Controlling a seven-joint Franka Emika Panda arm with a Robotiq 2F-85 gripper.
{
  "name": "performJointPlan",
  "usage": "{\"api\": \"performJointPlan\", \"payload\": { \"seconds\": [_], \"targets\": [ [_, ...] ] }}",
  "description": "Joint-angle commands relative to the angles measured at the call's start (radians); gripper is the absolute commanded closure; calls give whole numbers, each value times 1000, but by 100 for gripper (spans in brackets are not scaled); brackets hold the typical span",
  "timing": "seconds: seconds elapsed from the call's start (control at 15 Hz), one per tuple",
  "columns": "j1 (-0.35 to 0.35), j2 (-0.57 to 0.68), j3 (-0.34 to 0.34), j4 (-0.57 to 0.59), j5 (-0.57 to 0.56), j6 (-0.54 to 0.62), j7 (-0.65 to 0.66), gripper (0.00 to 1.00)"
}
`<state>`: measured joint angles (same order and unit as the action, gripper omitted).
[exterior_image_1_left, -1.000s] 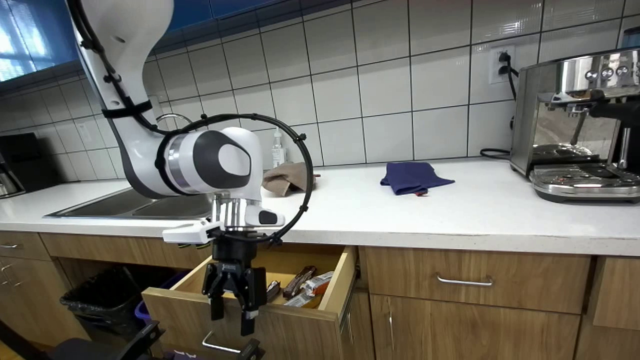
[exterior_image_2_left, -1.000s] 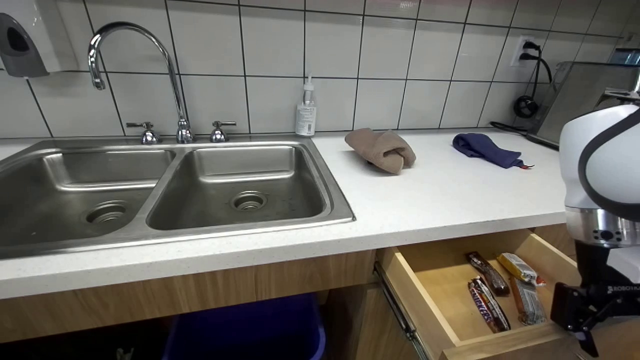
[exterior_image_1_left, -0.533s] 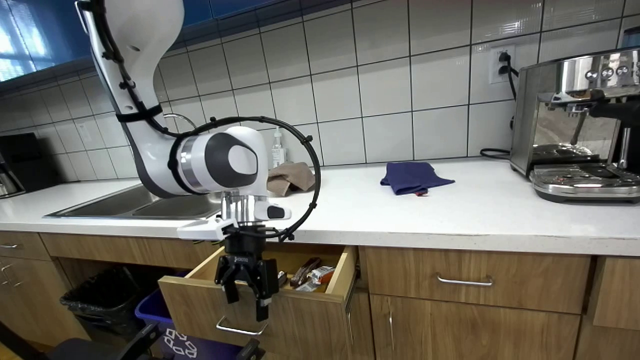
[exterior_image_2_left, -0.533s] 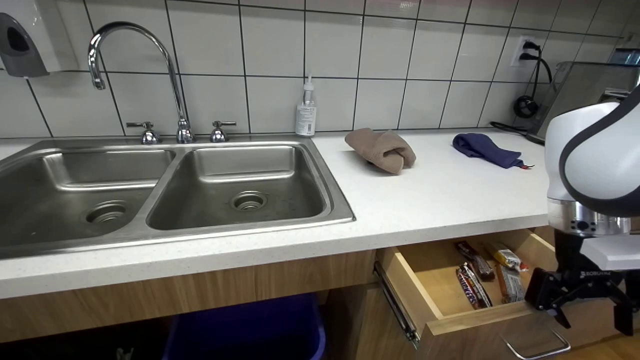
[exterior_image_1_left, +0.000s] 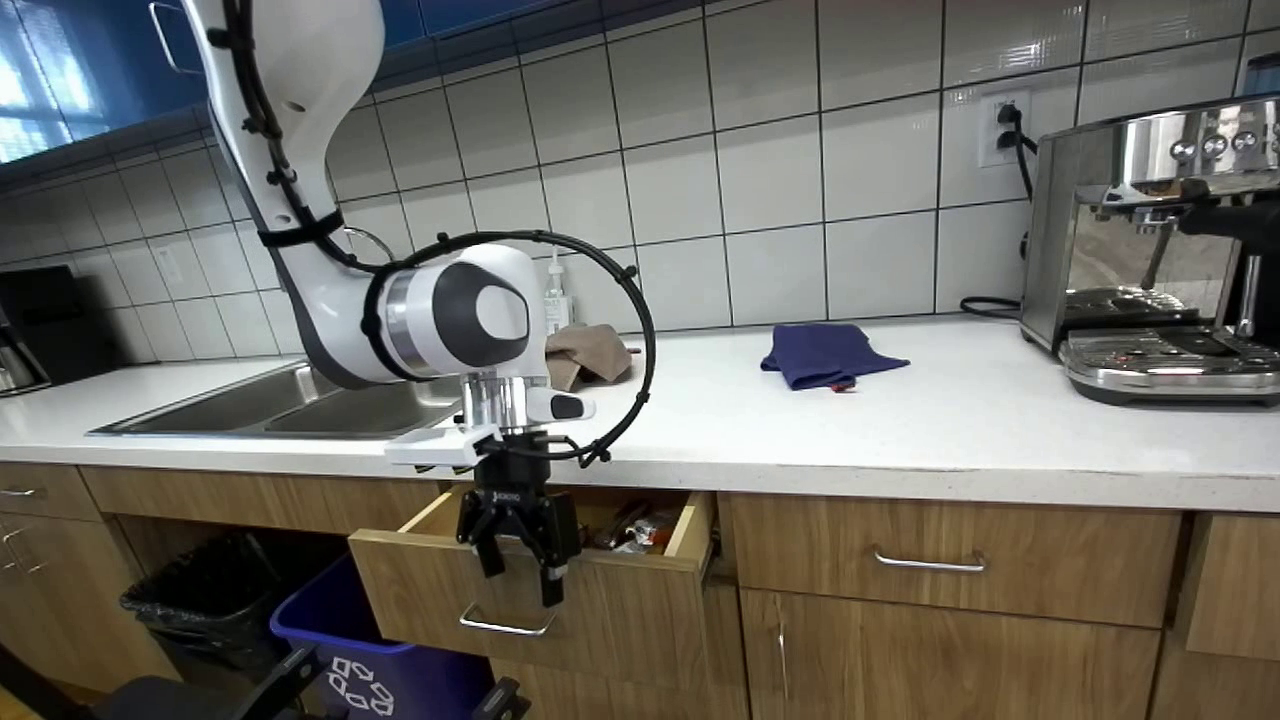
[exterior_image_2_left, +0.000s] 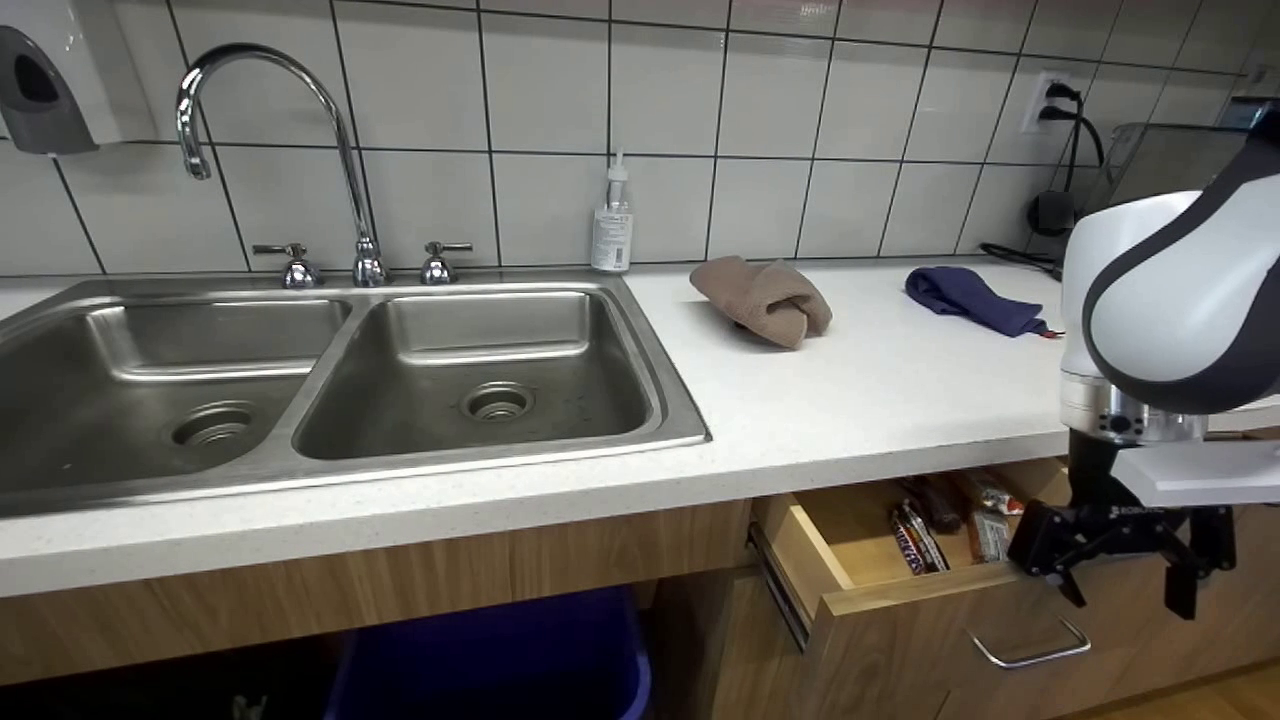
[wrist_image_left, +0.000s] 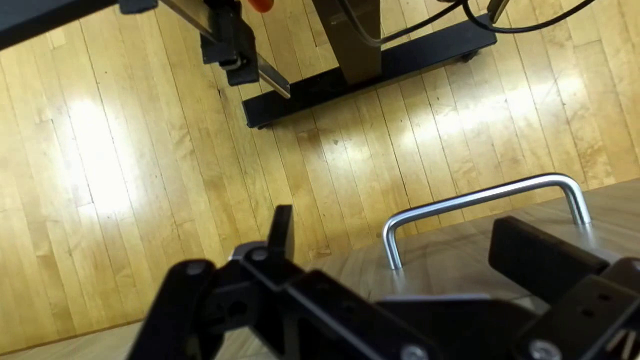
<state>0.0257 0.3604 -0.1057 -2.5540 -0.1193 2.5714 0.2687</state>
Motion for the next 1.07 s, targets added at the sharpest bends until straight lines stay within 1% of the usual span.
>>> {"api": "performJointPlan", "payload": {
  "seconds": [0.0, 0.67, 1.0],
  "targets": [
    [19, 57, -26, 58, -36, 53, 7, 0],
    [38, 97, -42, 107, -47, 137, 8, 0],
    [61, 132, -69, 132, -65, 215, 13, 0]
  ]
}}
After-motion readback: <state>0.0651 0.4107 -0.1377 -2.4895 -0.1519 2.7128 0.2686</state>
